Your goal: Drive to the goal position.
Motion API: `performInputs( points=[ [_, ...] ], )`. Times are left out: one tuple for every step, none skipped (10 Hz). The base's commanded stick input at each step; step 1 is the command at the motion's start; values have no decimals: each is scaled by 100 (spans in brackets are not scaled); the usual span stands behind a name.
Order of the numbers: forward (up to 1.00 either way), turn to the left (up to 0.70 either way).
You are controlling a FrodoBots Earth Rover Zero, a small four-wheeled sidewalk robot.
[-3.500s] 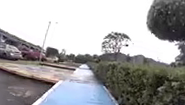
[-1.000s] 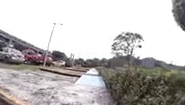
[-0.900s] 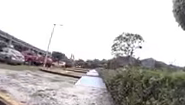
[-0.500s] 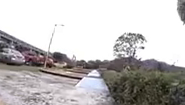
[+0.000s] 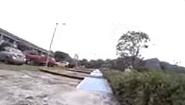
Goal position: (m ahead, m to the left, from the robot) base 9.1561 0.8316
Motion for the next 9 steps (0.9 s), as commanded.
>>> performInputs(
  points=[
    [50, 0],
    [50, 0],
    [50, 0],
    [50, 0],
    [50, 0],
    [50, 0],
    [50, 0],
    [50, 0],
    [50, 0]
  ],
)
